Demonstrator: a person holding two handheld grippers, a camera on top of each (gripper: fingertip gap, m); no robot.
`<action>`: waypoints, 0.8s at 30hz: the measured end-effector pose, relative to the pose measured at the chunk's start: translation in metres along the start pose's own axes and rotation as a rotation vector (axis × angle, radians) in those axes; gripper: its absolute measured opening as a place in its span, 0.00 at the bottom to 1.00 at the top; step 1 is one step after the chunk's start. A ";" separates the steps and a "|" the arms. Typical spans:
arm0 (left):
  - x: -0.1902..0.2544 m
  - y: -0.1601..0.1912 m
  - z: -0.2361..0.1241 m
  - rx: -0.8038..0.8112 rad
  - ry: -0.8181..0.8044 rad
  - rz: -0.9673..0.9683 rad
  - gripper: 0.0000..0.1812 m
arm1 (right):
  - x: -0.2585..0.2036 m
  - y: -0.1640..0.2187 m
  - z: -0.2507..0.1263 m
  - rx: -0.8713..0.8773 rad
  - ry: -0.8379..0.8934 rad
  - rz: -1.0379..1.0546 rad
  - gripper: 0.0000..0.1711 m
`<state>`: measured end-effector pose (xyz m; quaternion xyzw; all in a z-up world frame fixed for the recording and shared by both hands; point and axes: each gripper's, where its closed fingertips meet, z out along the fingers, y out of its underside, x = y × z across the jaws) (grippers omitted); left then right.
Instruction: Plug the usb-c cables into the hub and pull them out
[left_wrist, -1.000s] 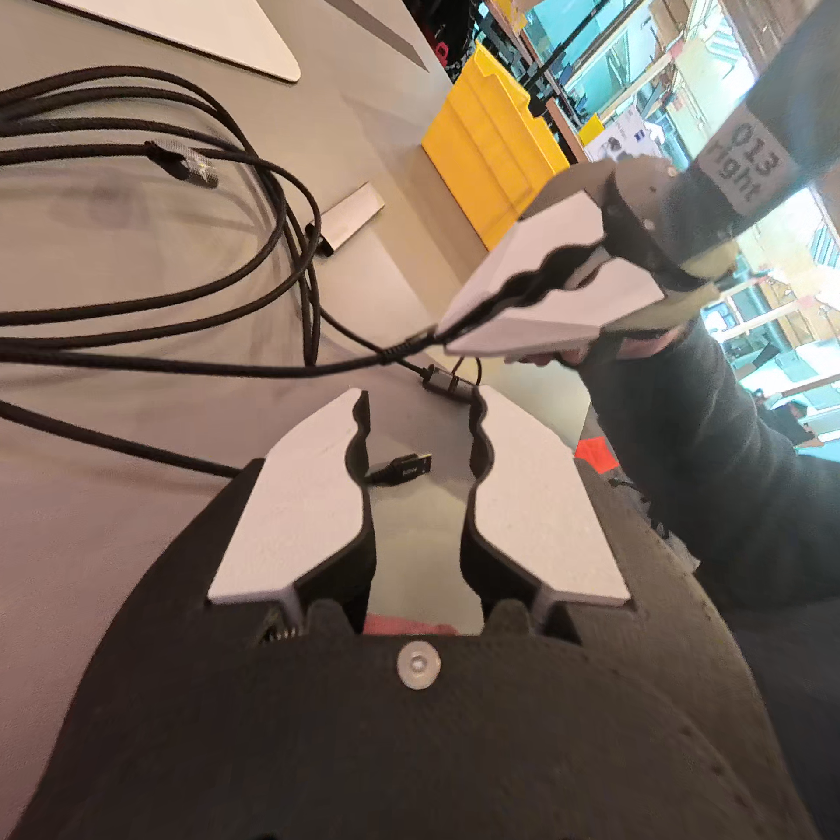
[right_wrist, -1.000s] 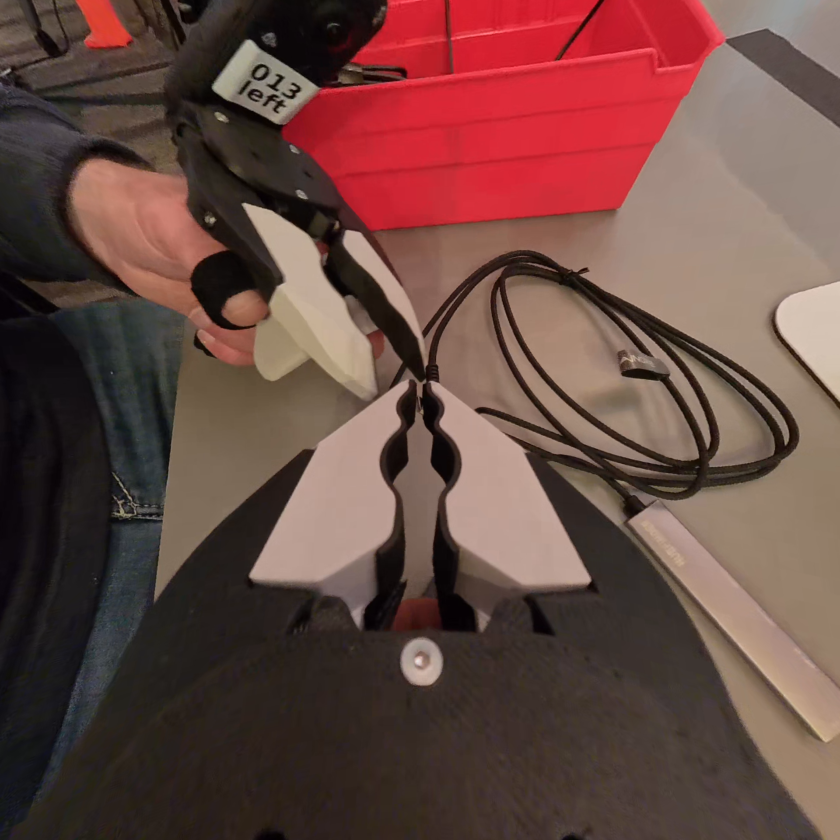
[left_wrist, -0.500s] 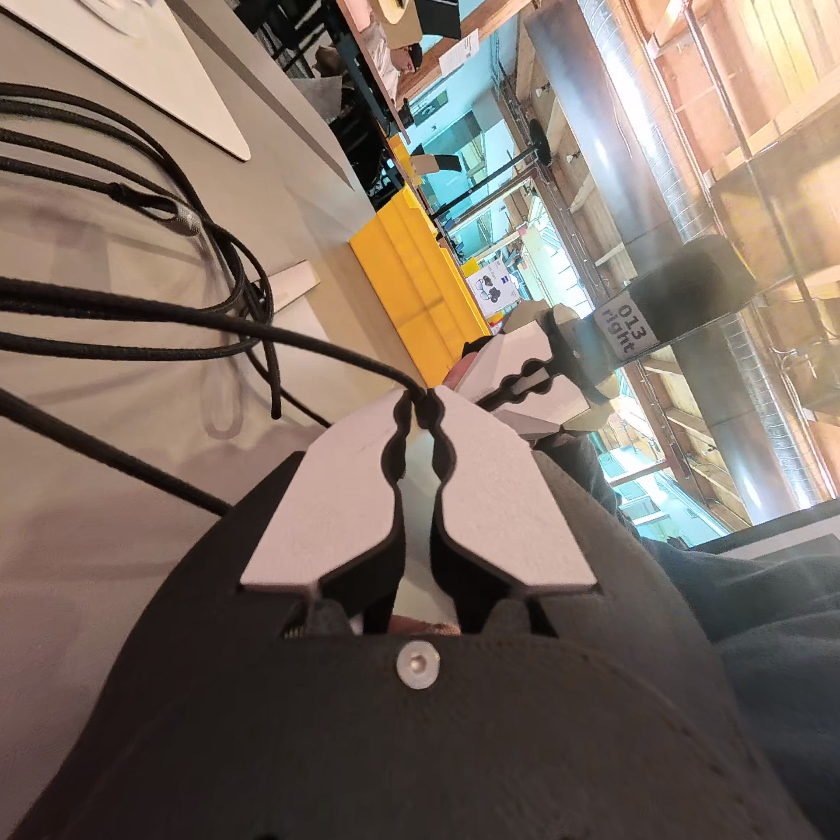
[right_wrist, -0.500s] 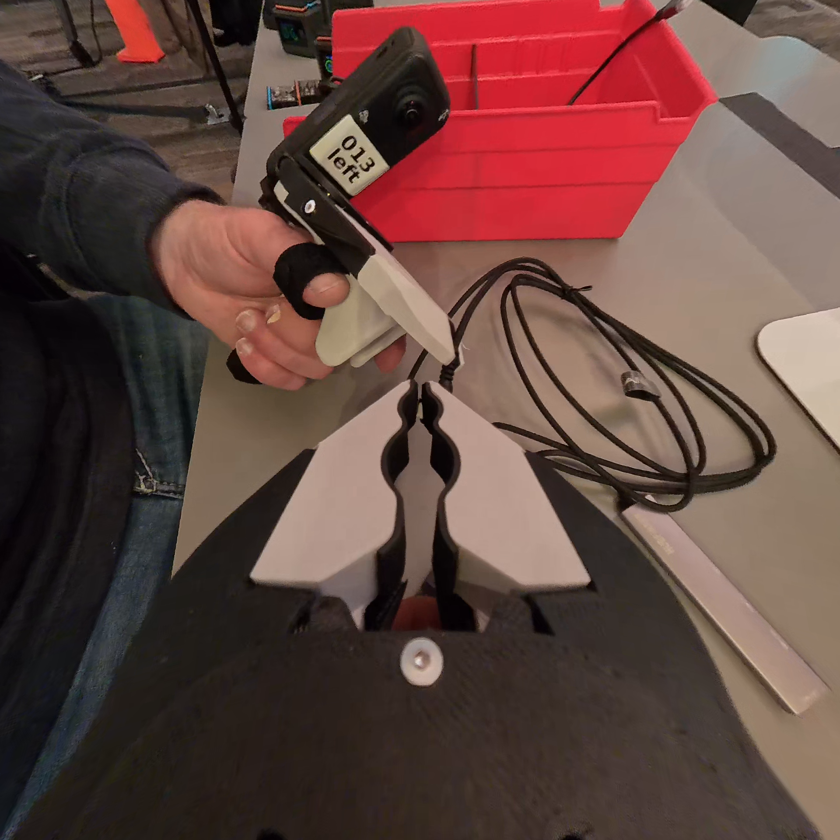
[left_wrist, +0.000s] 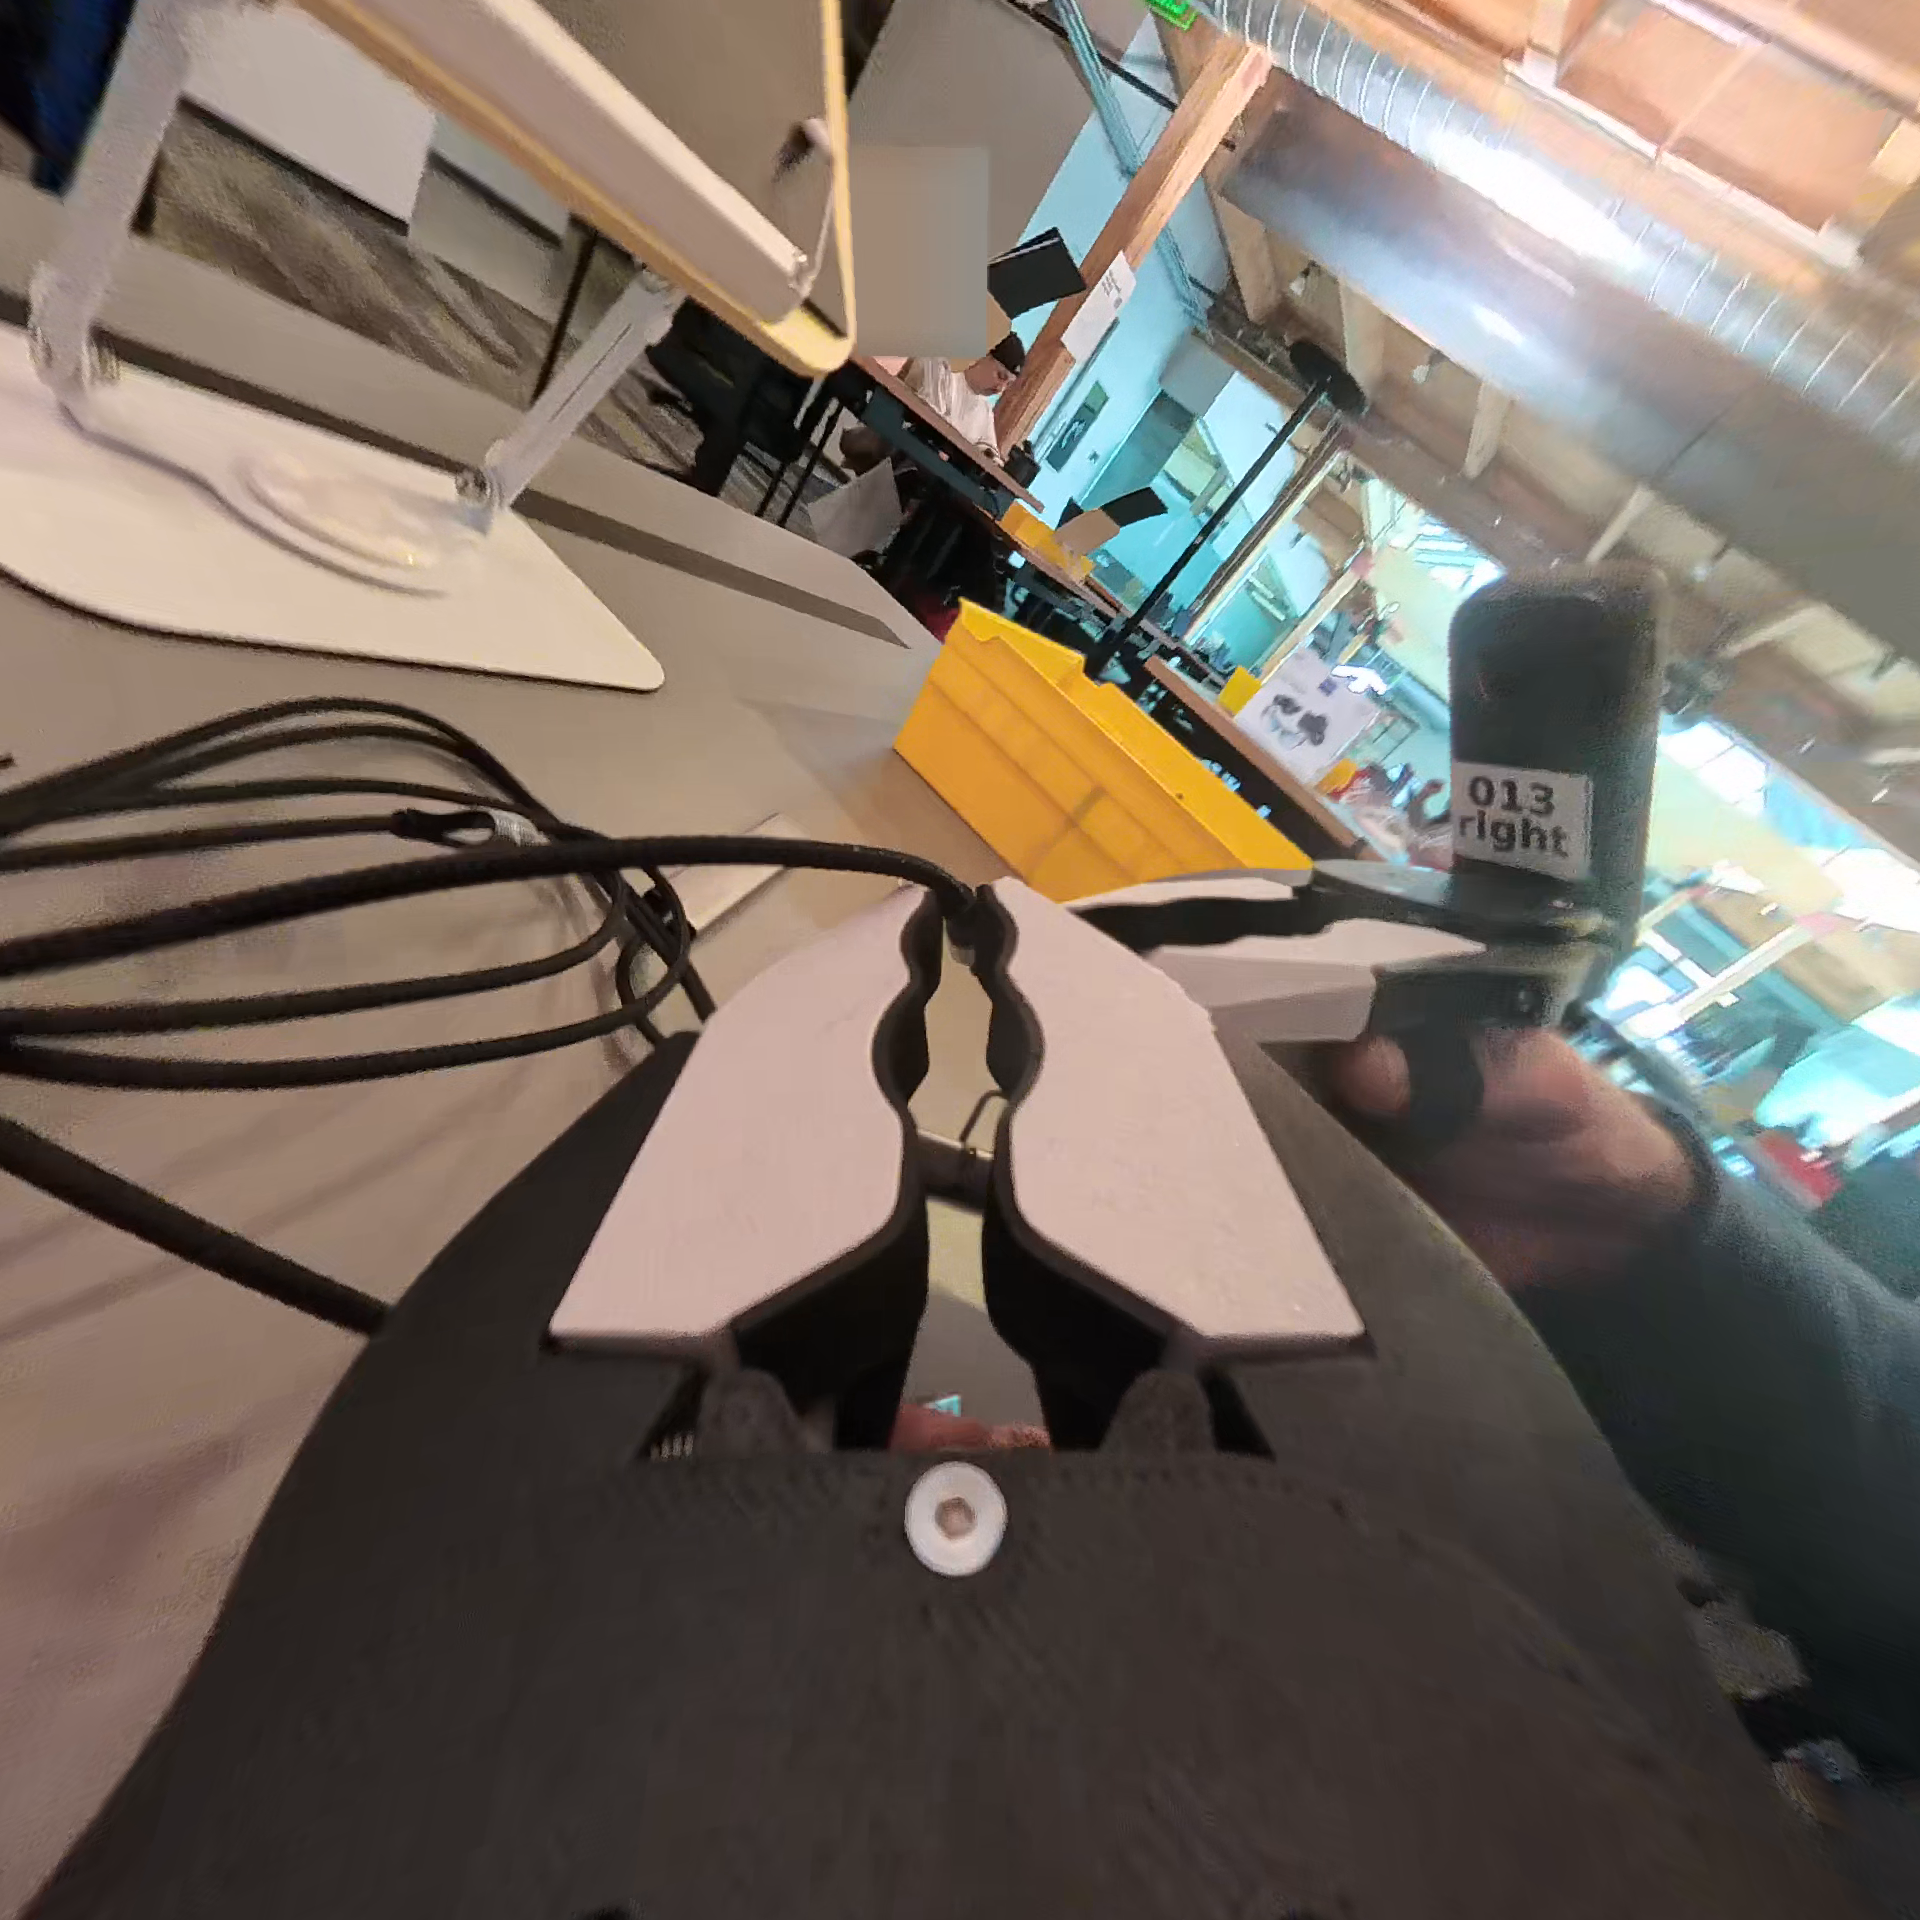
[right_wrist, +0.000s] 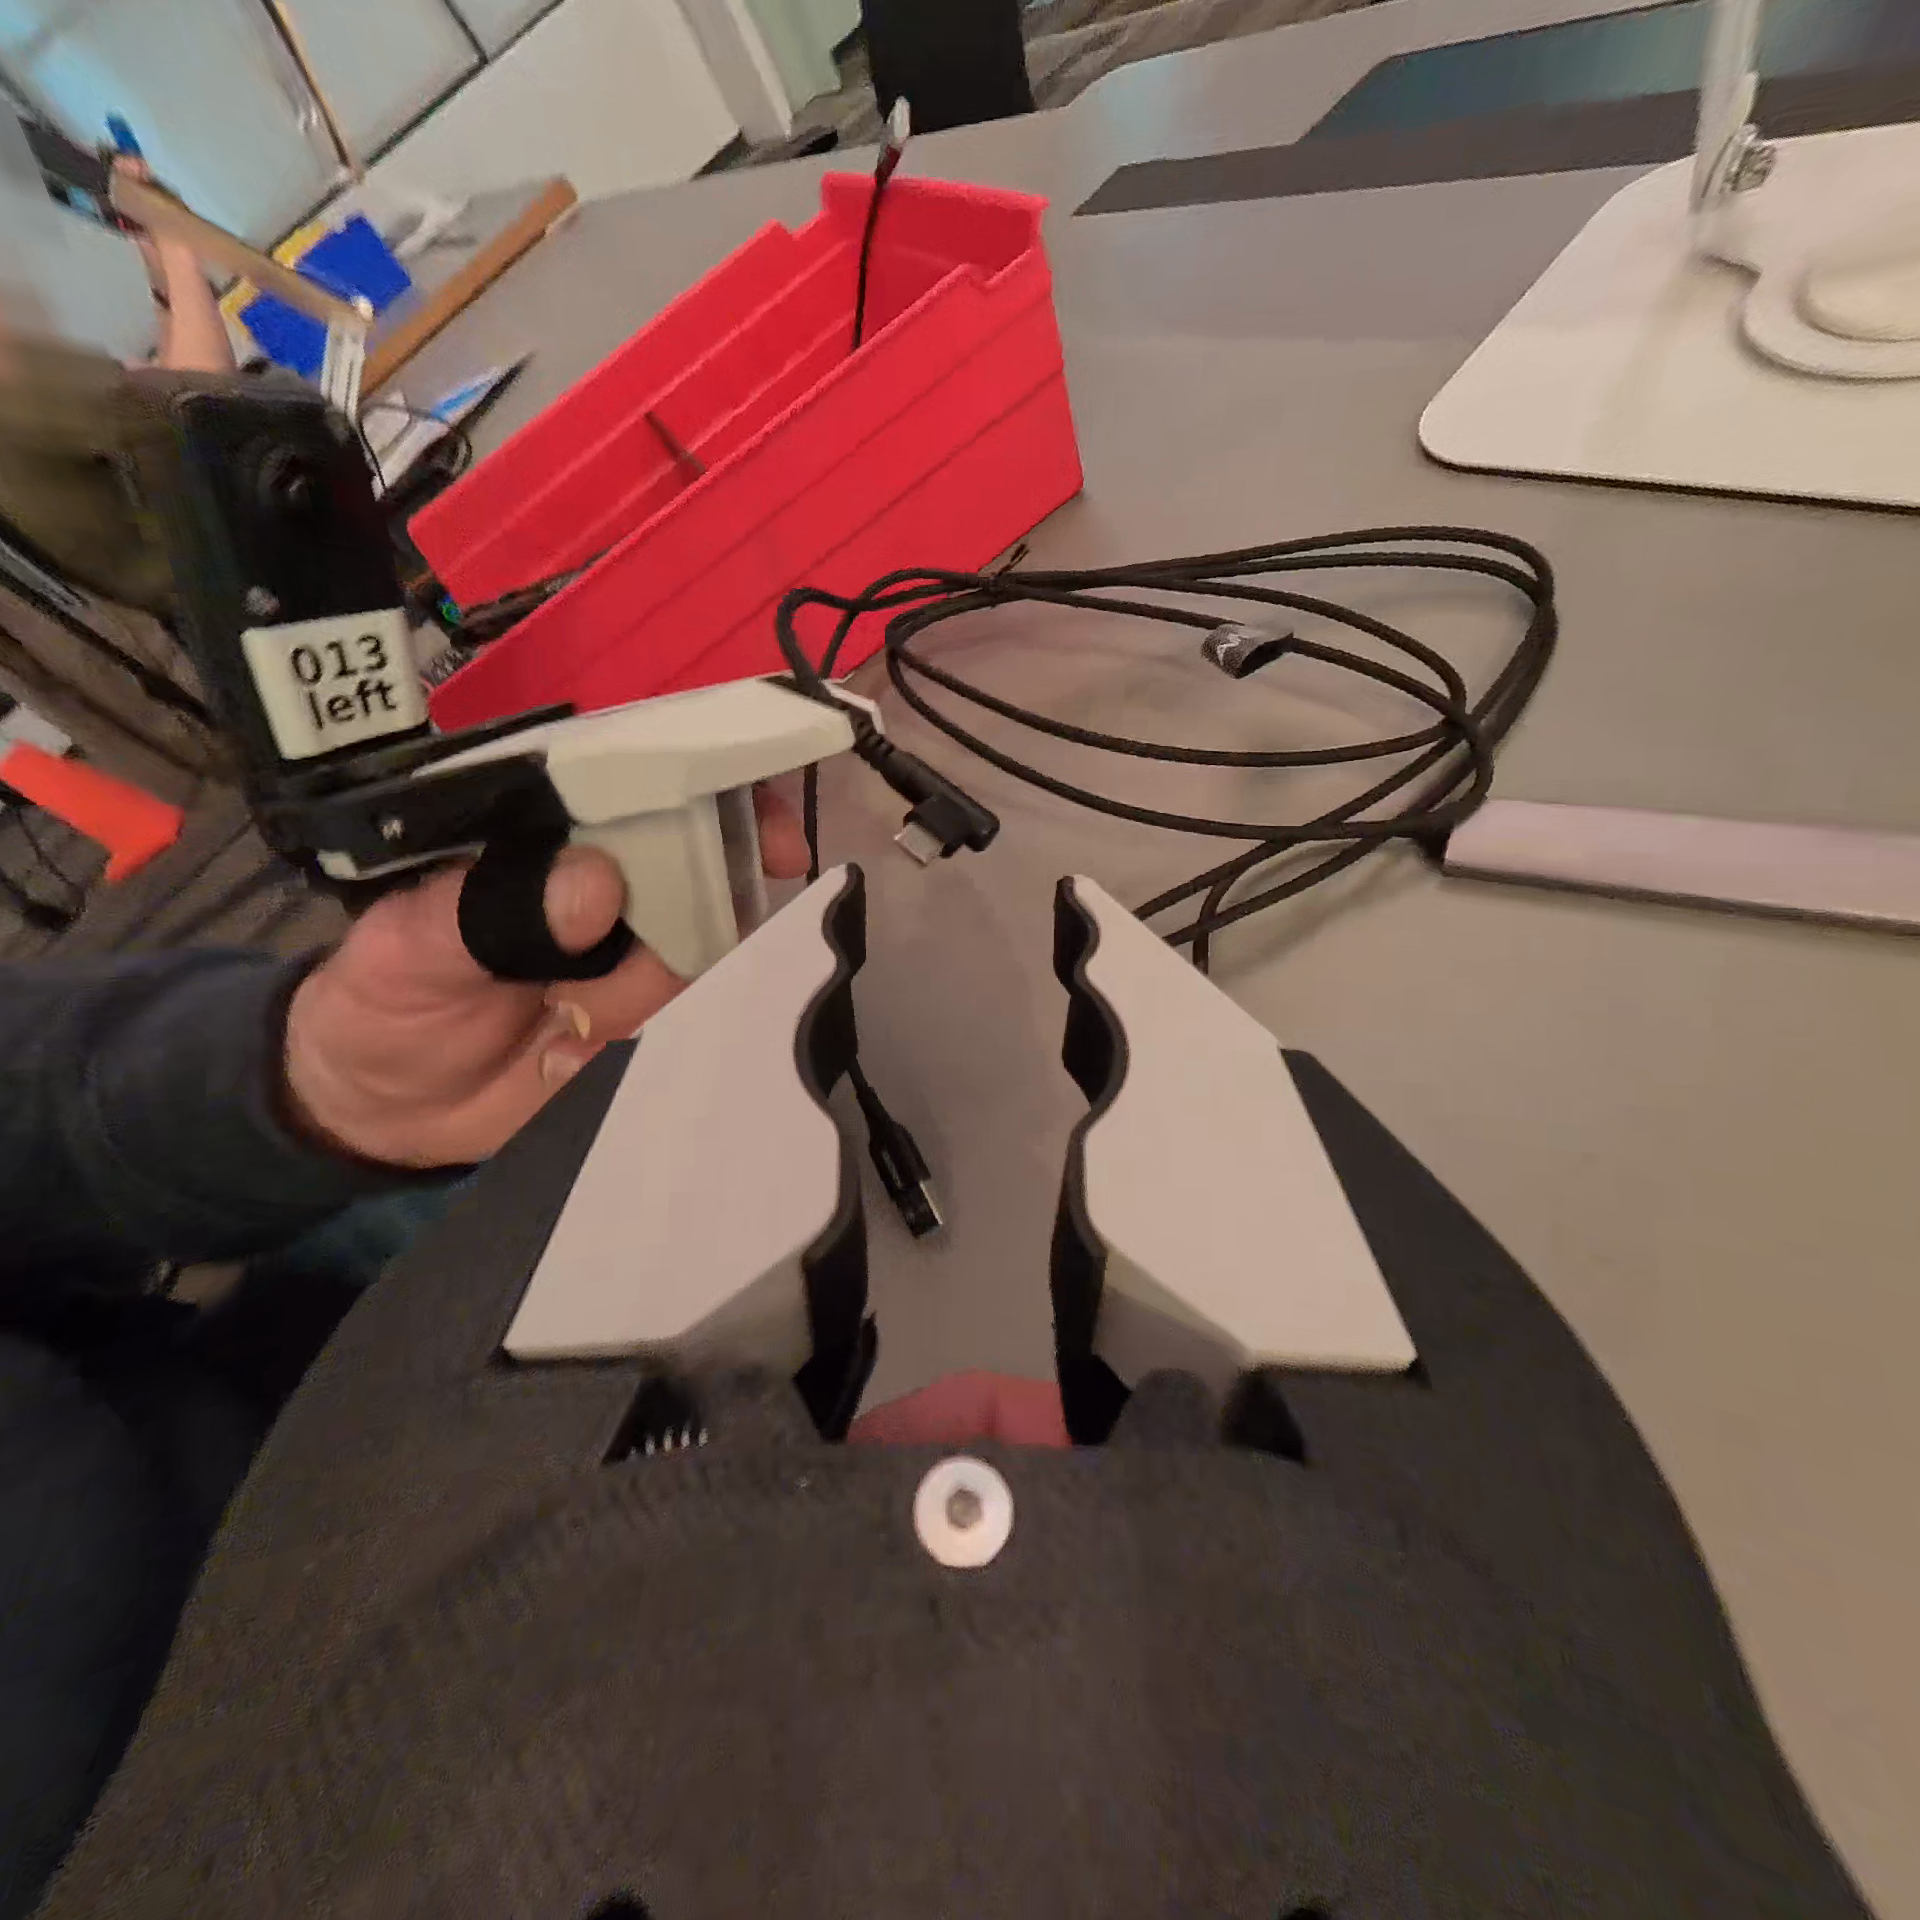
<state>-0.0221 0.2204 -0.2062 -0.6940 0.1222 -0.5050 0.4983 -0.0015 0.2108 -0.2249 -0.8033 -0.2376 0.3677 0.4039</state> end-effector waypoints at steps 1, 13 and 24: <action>0.004 0.000 0.001 -0.001 -0.008 0.050 0.03 | 0.000 -0.001 0.000 0.013 0.011 0.016 0.19; 0.023 0.001 0.000 0.036 -0.097 0.394 0.03 | -0.007 -0.009 0.002 0.129 -0.062 0.150 0.07; 0.037 0.025 -0.006 -0.164 -0.016 0.369 0.15 | 0.010 -0.019 -0.008 0.143 -0.116 -0.097 0.07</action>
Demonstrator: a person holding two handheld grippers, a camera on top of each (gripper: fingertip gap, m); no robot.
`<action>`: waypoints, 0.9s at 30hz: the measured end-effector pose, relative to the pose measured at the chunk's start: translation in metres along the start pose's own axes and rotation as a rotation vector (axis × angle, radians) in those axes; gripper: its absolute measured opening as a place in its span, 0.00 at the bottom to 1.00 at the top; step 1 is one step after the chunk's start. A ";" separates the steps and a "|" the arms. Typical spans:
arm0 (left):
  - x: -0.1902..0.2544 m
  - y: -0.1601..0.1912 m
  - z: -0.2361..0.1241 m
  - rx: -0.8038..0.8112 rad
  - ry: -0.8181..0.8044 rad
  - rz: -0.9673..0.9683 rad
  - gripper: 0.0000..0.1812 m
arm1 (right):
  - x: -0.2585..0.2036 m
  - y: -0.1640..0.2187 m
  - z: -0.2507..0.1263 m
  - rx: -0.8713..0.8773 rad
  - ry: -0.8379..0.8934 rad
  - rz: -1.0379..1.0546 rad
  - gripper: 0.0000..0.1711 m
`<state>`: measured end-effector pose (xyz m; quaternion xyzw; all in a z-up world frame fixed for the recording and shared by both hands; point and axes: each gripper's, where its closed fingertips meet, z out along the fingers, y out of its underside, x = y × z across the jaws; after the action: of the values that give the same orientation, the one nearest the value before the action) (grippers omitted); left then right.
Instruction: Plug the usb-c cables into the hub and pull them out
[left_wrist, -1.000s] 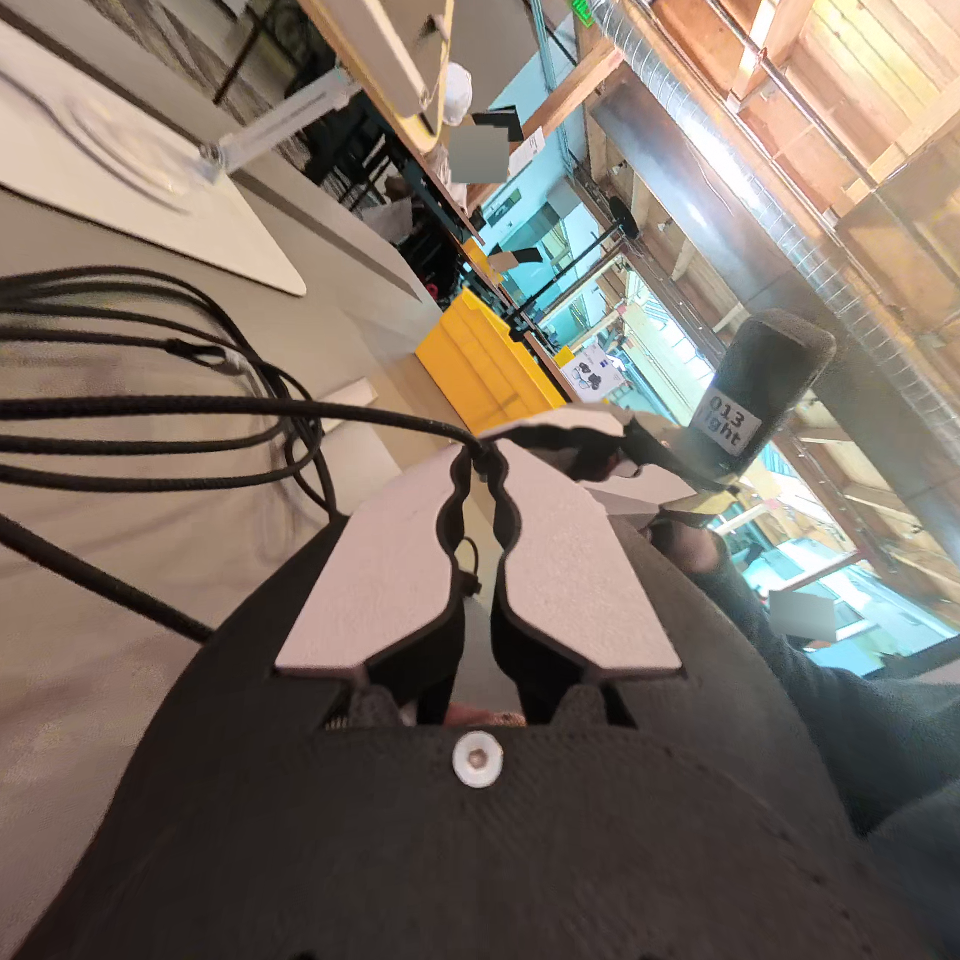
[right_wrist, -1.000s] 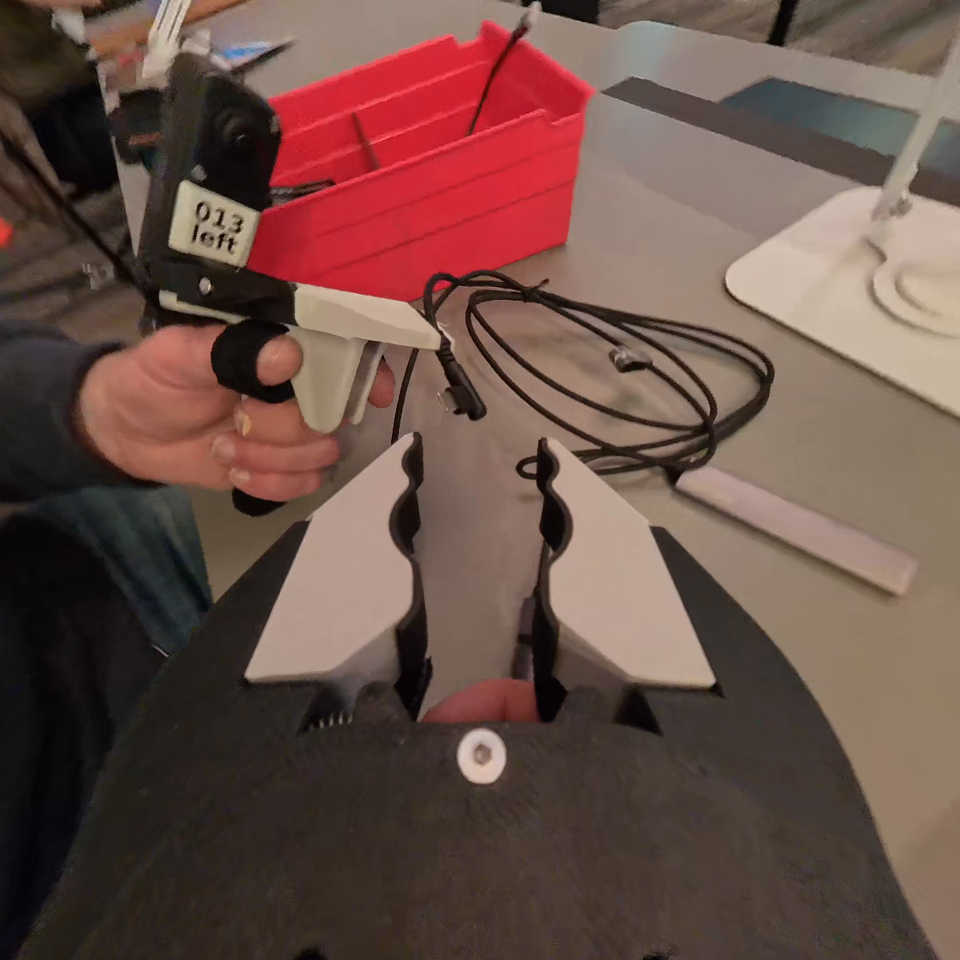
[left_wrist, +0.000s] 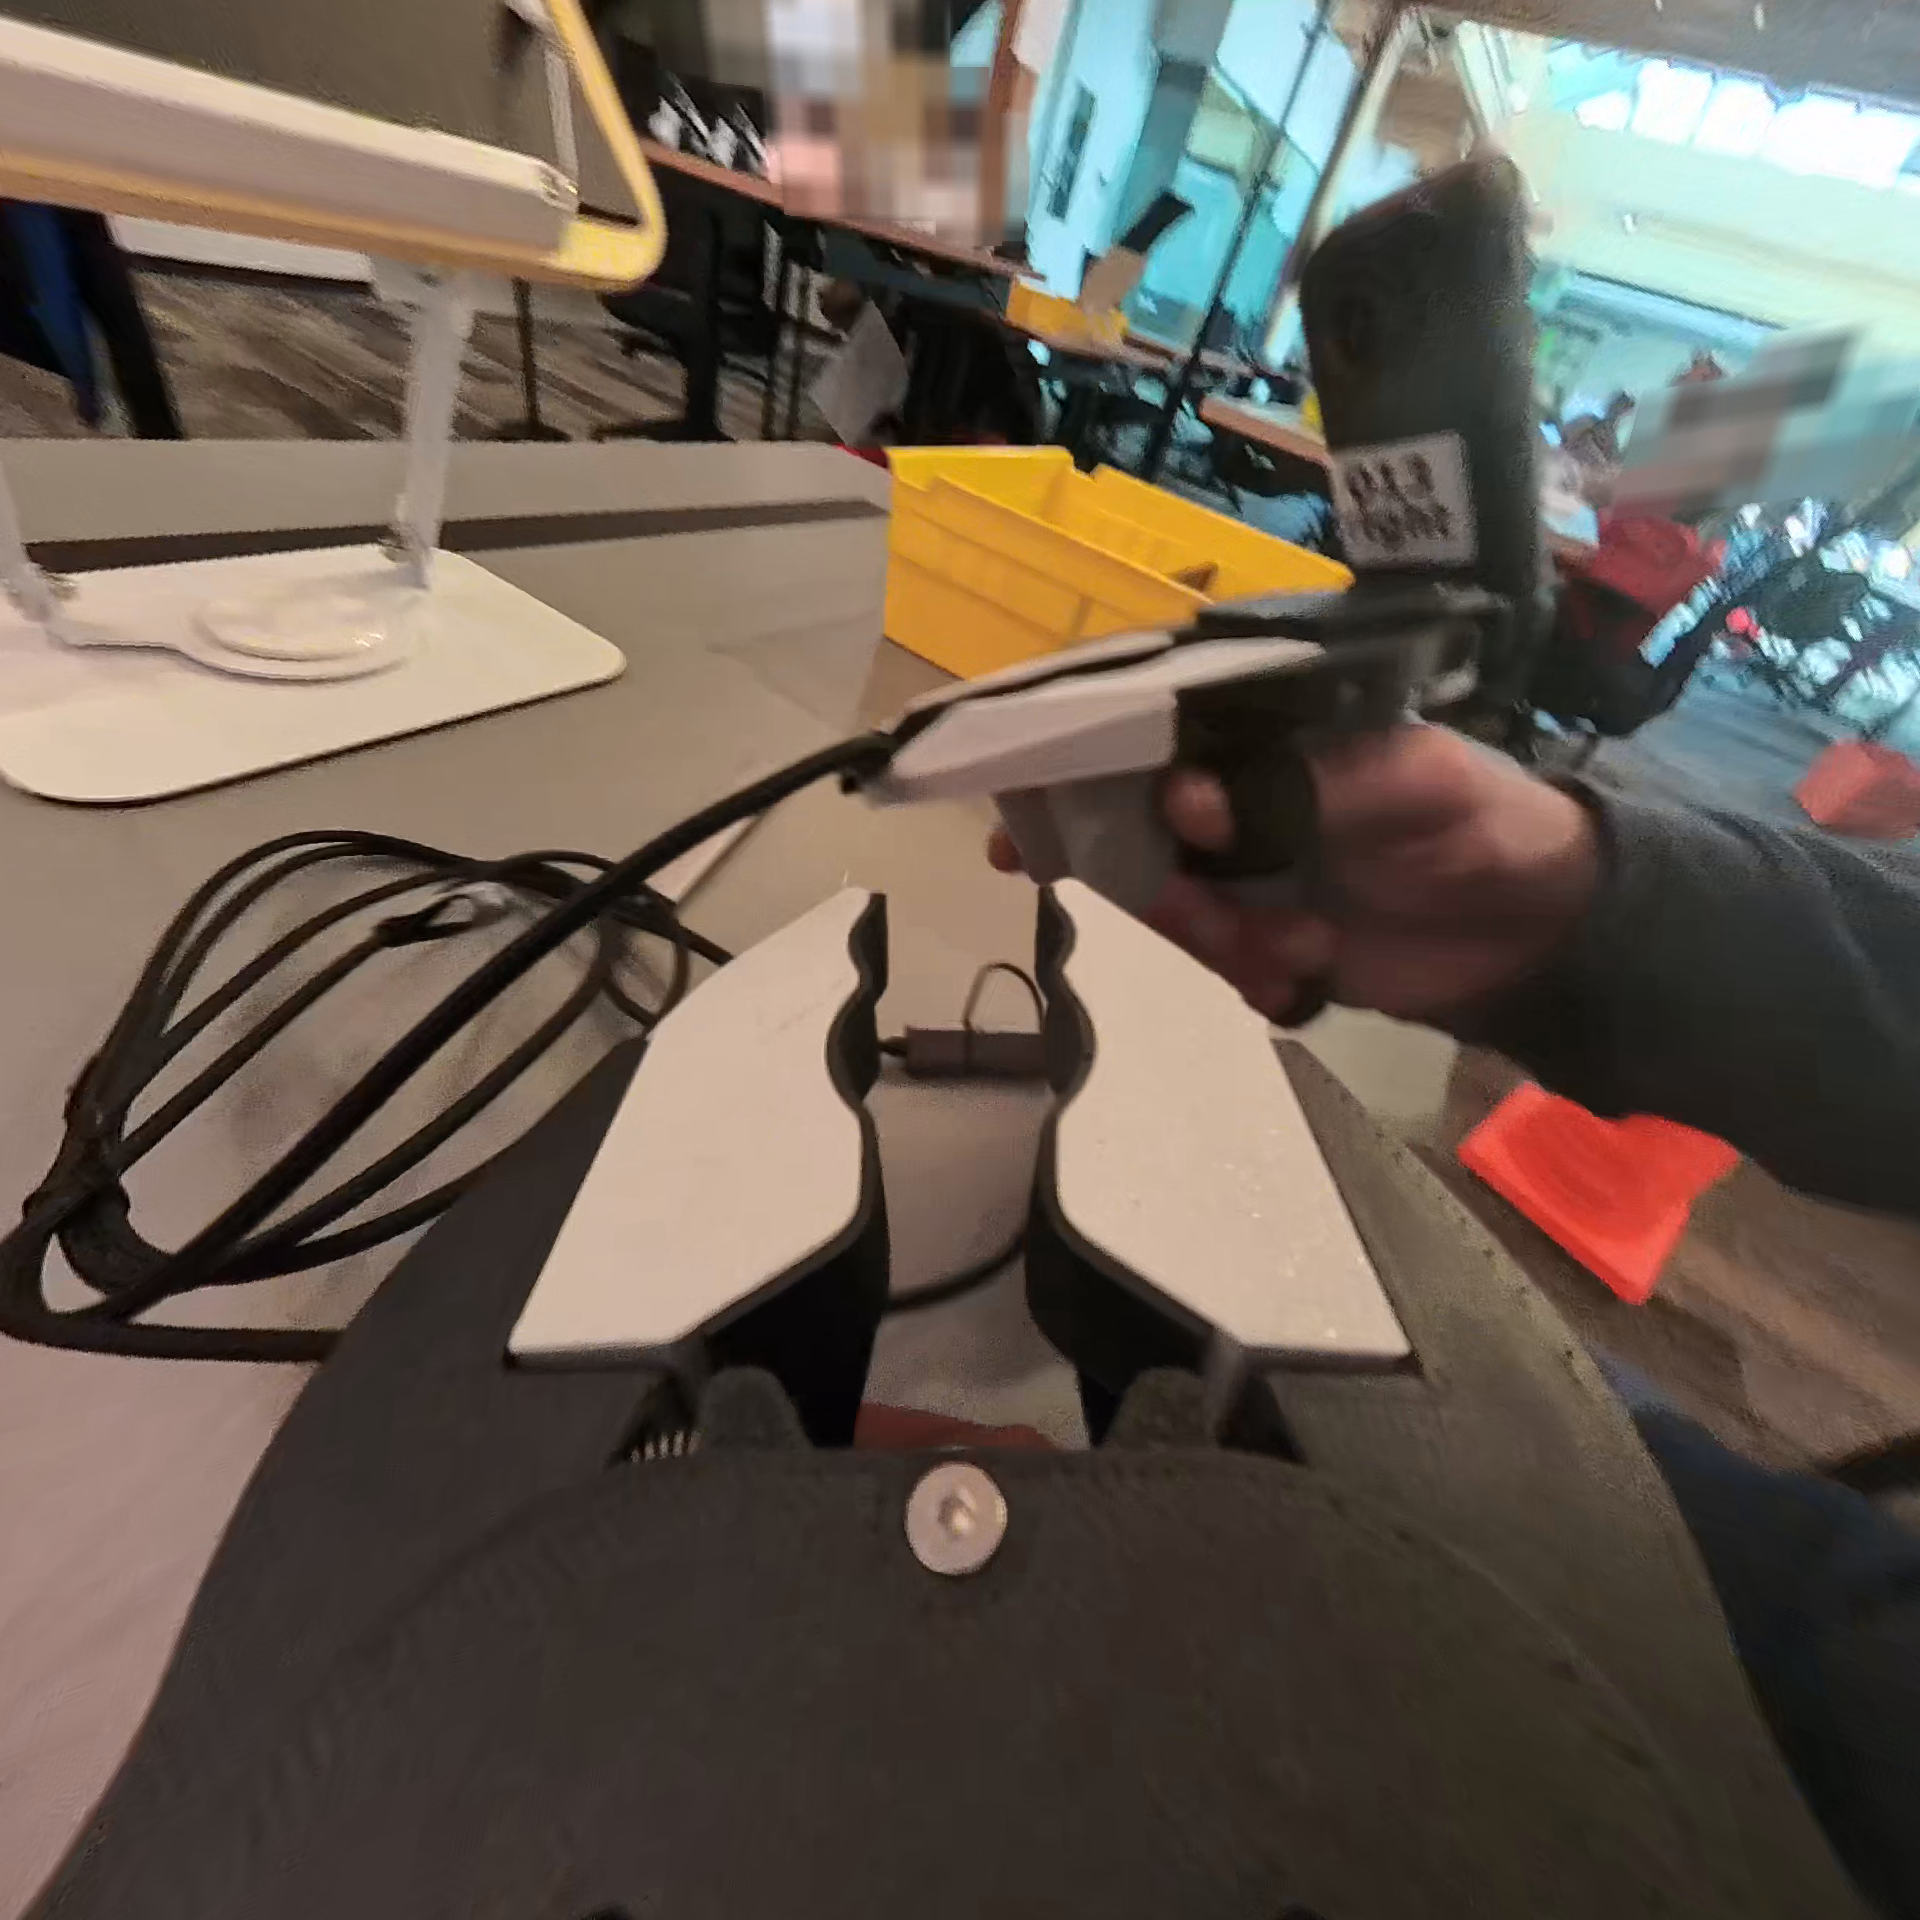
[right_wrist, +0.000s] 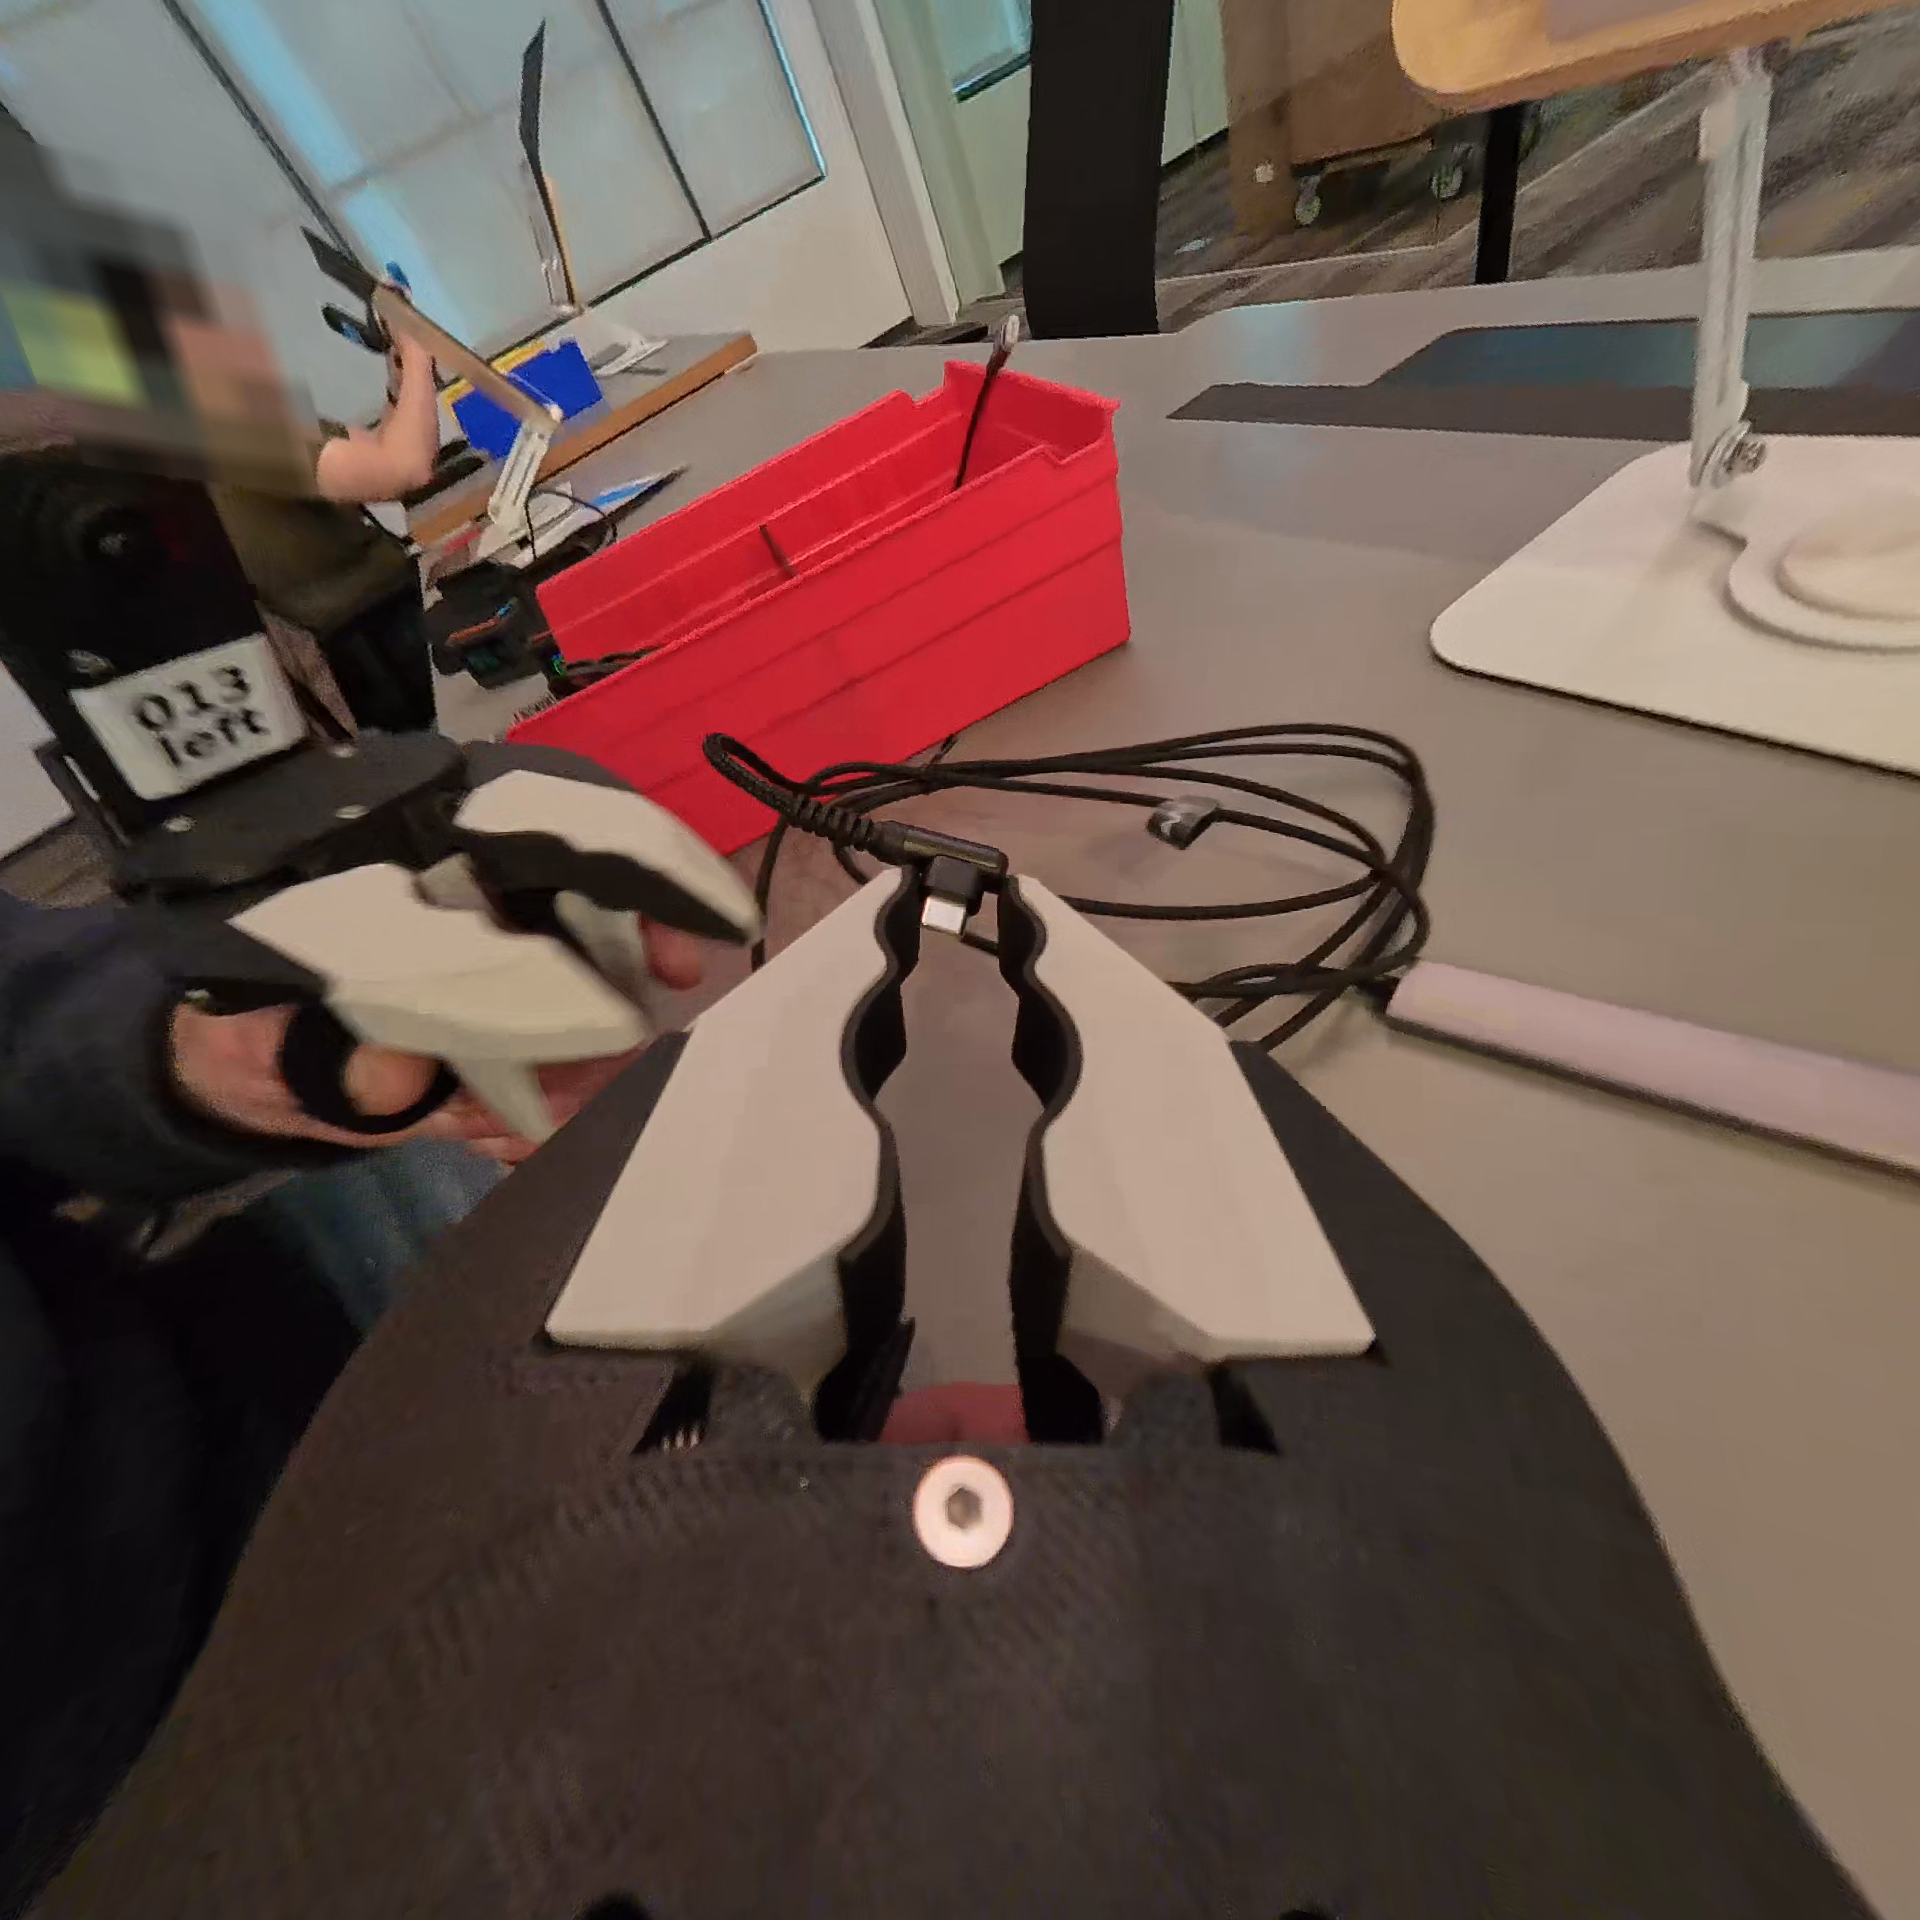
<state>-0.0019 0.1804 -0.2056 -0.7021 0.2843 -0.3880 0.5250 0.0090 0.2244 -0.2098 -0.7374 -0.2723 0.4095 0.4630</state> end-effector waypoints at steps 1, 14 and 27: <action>0.010 0.003 -0.002 -0.041 0.046 0.022 0.15 | 0.003 -0.002 -0.001 -0.008 0.000 -0.029 0.07; -0.018 -0.056 -0.015 -0.358 0.067 0.517 0.21 | 0.000 -0.009 -0.003 -0.078 -0.240 -0.301 0.07; -0.011 -0.023 0.033 -0.351 0.280 0.513 0.25 | -0.023 -0.022 -0.015 0.014 -0.463 -0.339 0.07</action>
<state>0.0200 0.2131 -0.1915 -0.6275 0.5834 -0.2810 0.4324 0.0095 0.2088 -0.1785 -0.5647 -0.4875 0.4858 0.4555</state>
